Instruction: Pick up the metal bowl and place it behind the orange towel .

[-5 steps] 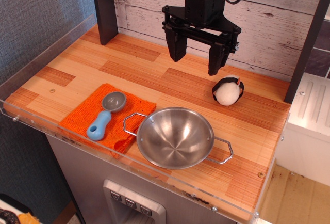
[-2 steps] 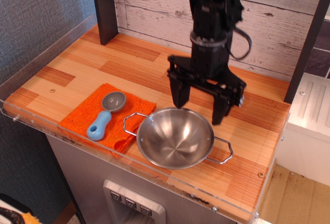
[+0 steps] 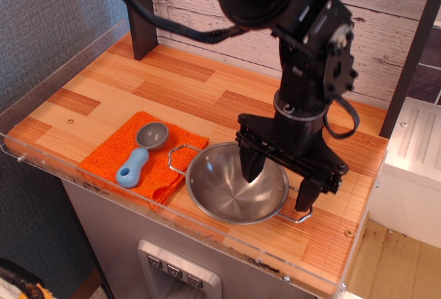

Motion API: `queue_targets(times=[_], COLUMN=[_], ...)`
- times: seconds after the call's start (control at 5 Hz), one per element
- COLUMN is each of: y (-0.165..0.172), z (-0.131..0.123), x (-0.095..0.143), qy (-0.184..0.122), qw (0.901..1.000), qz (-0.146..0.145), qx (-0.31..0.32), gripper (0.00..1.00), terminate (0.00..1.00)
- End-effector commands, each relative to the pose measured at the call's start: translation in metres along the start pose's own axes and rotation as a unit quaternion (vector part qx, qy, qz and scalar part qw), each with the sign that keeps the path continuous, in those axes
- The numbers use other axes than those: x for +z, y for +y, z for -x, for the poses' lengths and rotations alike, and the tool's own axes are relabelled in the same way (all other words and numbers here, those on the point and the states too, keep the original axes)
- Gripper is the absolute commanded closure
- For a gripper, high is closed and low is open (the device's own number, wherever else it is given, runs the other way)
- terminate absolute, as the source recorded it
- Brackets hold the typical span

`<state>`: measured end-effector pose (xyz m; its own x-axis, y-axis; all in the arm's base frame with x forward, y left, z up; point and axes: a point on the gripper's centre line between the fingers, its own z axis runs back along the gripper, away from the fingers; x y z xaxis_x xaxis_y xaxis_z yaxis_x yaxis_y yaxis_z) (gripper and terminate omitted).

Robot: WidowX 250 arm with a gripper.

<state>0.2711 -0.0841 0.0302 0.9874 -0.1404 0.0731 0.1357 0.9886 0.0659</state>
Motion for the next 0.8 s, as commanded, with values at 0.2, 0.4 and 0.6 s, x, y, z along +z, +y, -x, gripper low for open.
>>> queue_targets(times=[0.2, 0.4, 0.6], y=[0.004, 0.016, 0.027], z=[-0.005, -0.006, -0.005], x=[0.01, 0.022, 0.032], qy=[-0.02, -0.026, -0.029], qw=[0.9998, 0.9995, 0.9993], qz=[0.007, 0.012, 0.012], qx=[0.004, 0.015, 0.02], gripper=[0.0, 0.0, 0.0], terminate=[0.0, 0.0, 0.0])
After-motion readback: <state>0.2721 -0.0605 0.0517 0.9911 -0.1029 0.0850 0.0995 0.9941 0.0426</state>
